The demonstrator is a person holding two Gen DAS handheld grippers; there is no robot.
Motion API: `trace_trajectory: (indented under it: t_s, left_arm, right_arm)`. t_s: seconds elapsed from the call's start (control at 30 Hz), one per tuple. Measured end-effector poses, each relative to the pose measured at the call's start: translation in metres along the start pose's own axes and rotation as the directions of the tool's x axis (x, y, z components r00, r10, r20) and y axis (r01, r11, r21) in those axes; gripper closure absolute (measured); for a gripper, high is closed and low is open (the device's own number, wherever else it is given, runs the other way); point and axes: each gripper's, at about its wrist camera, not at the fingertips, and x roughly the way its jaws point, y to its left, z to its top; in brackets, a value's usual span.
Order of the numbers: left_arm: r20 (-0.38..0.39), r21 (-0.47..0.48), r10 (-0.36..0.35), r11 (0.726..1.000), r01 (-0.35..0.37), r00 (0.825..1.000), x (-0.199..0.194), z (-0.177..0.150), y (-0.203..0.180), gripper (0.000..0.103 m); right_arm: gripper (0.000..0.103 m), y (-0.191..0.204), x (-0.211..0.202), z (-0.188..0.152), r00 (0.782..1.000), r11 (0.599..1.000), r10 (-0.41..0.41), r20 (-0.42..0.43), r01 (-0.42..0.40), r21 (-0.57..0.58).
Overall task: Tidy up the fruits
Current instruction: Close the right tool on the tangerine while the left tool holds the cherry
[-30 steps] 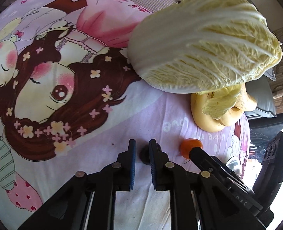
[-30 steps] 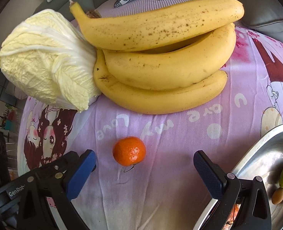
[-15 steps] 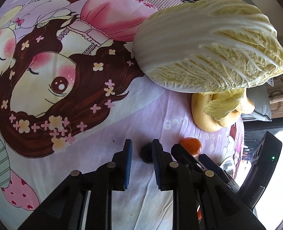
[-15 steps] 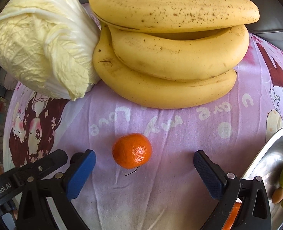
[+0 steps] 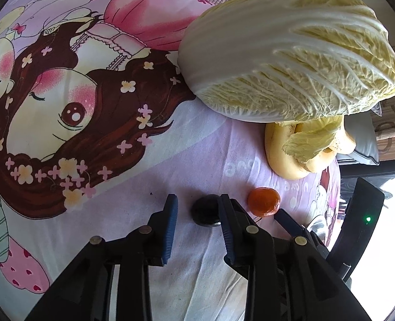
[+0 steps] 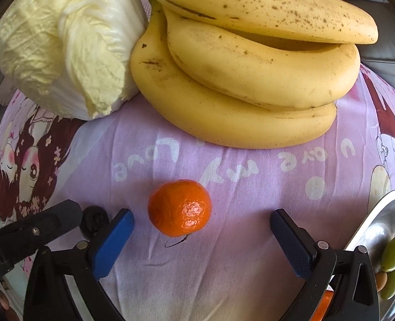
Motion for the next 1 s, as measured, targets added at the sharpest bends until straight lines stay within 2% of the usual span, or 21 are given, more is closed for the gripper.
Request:
trace_trajectory:
  t_s: [0.3, 0.37, 0.43, 0.47, 0.53, 0.6, 1.0]
  left_arm:
    - [-0.012, 0.008, -0.006, 1.0, 0.006, 1.0, 0.007, 0.001, -0.005, 0.07]
    - [-0.02, 0.01, -0.013, 1.0, 0.013, 1.0, 0.01, 0.001, -0.006, 0.07]
    - [-0.034, 0.006, -0.026, 1.0, 0.026, 0.999, 0.013, 0.001, -0.007, 0.07]
    - [-0.042, 0.006, -0.03, 1.0, 0.03, 0.999, 0.015, 0.001, -0.007, 0.07]
    - [-0.052, 0.006, -0.037, 0.999, 0.037, 0.998, 0.019, 0.0, -0.008, 0.07]
    - [-0.061, 0.006, -0.044, 0.999, 0.045, 0.997, 0.022, -0.001, -0.009, 0.07]
    - [-0.054, 0.035, -0.033, 0.999, 0.035, 0.998, 0.03, -0.008, -0.019, 0.072]
  right_arm:
    - [0.001, 0.002, -0.007, -0.009, 1.0, 1.0, -0.011, 0.026, 0.011, -0.011]
    - [0.01, 0.002, -0.014, -0.013, 0.999, 1.0, -0.015, 0.05, 0.016, -0.022]
    - [0.025, 0.006, -0.02, -0.014, 0.997, 0.999, -0.018, 0.073, 0.02, -0.032]
    - [0.029, 0.006, -0.023, -0.015, 0.997, 0.999, -0.011, 0.08, 0.014, -0.035]
    - [0.049, 0.007, -0.026, -0.016, 0.996, 0.999, 0.003, 0.089, 0.001, -0.037]
    - [0.063, 0.009, -0.028, -0.017, 0.995, 0.999, 0.023, 0.093, -0.019, -0.041]
    - [0.063, 0.006, -0.053, -0.029, 0.992, 0.998, 0.01, 0.127, -0.003, -0.057]
